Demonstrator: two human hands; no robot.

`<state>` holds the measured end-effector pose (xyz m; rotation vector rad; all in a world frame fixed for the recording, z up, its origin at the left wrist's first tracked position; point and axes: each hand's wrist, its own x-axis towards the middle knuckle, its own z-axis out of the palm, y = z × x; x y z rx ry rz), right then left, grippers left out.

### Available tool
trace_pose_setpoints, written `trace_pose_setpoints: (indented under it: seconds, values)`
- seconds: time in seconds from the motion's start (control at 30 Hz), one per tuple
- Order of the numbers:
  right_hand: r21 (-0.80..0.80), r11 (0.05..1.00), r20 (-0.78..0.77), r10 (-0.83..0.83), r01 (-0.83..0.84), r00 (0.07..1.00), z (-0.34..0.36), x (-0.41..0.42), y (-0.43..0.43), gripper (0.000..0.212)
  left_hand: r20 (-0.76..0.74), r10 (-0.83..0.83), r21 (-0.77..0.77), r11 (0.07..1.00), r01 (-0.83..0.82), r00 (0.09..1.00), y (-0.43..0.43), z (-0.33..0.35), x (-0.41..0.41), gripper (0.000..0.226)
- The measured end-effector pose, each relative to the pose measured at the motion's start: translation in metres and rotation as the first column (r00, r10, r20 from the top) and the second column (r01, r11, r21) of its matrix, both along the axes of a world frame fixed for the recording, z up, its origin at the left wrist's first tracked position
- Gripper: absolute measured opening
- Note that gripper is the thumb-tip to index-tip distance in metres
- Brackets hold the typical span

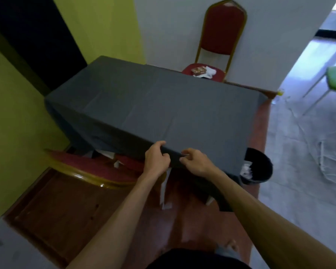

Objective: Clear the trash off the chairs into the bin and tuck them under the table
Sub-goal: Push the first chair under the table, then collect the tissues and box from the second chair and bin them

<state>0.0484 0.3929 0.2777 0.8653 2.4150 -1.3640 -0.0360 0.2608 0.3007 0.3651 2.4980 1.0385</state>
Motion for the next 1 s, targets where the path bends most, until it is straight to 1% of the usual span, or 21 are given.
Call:
trace_pose_setpoints:
  seconds: [0.13,0.23,0.33,0.47,0.6,0.73,0.87,1.0]
  values:
    - [0.088,0.996,-0.015,-0.032,0.033,0.999,0.003,0.054,0.081,0.038,0.05,-0.09,-0.019,0.996,0.091,0.995,0.091,-0.012,0.04,0.048]
    - [0.144,0.986,-0.029,-0.085,0.088,0.996,0.003,0.092,0.138,0.037,0.065,-0.137,0.023,0.99,0.136,0.988,0.163,-0.02,0.068,0.046]
    - [0.136,0.985,-0.029,-0.104,0.107,0.994,0.003,0.123,0.187,0.039,0.081,-0.157,0.082,0.985,0.151,0.984,0.221,-0.028,0.091,0.044]
    - [0.11,0.983,-0.041,-0.14,0.144,0.989,0.004,0.145,0.241,0.038,0.13,-0.159,0.105,0.984,0.146,0.979,0.272,-0.036,0.112,0.043]
    - [0.078,0.988,-0.058,-0.131,0.135,0.99,-0.003,0.143,0.296,0.038,0.162,-0.134,0.087,0.989,0.121,0.978,0.319,-0.042,0.111,0.044]
    - [0.049,0.995,-0.024,-0.091,0.092,0.996,-0.02,0.13,0.357,0.037,0.174,-0.086,0.087,0.994,0.072,0.981,0.371,-0.06,0.1,0.043]
    - [0.073,0.997,0.029,-0.014,0.012,0.999,-0.038,0.112,0.432,0.04,0.232,-0.045,0.105,0.994,0.022,0.972,0.44,-0.081,0.094,0.044]
    - [0.099,0.991,0.097,0.083,-0.093,0.992,-0.032,0.093,0.503,0.04,0.251,0.016,0.078,0.996,-0.037,0.968,0.506,-0.08,0.083,0.044]
